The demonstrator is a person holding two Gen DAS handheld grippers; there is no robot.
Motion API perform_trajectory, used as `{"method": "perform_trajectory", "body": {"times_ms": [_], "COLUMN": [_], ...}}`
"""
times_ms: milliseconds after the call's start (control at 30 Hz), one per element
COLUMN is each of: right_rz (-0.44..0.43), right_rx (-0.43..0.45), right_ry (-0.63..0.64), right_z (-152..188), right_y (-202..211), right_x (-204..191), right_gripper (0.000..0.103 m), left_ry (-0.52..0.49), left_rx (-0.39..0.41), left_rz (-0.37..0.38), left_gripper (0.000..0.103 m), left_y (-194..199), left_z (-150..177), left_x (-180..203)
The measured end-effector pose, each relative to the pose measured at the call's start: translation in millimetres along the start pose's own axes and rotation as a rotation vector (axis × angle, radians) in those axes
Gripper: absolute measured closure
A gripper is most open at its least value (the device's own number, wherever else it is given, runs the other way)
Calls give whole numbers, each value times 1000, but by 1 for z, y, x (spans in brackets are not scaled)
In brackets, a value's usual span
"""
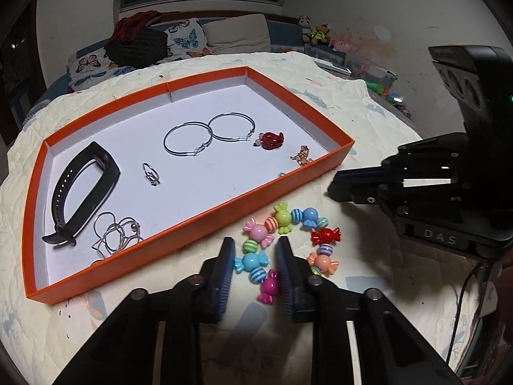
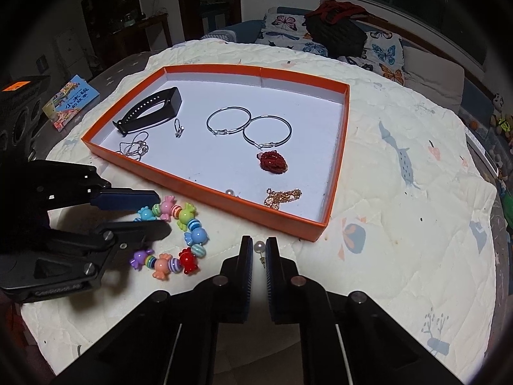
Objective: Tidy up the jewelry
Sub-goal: 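Grasp the candy-bead bracelet with the left tool, then lift the candy-bead bracelet into the tray and open the left tool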
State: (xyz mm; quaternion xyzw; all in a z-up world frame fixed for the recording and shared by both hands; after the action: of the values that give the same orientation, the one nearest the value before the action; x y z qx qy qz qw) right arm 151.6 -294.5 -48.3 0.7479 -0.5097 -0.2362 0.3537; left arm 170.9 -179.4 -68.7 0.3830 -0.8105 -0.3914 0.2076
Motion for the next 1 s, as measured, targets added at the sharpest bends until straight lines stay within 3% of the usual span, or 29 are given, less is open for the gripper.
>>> {"method": "perform_trajectory", "body": {"times_ms": [400, 700, 1000], "right_rz": [-29, -56, -83], "right_rx": [48, 116, 135], "right_ry": [11, 0, -28], "right_z": [2, -16, -39], "right_y": [25, 44, 35], "right_x": [-10, -13, -10], "right_gripper": [94, 94, 93], "left_ry": [1, 12, 5], "left_rx": [55, 175, 273], "left_rz": [-17, -6, -43], "left_gripper": [82, 82, 82], "left_y": [26, 76, 119], "left_z": [1, -31, -71], "left_x": [6, -4, -29]}}
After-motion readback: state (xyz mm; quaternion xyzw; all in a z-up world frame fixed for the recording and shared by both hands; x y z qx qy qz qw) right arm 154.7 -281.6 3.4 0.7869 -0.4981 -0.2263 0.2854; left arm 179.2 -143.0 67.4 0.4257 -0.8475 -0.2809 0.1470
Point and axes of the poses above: each gripper's, at about its wrist camera, not at the fingertips, and y roughly against the way its jaws point, x to its right, z to its underside, the point moved 2 cm from there along -y, roughly the way its jaws point, and after that the axes turned 9 degrees about -y, right-handed, at the moved point
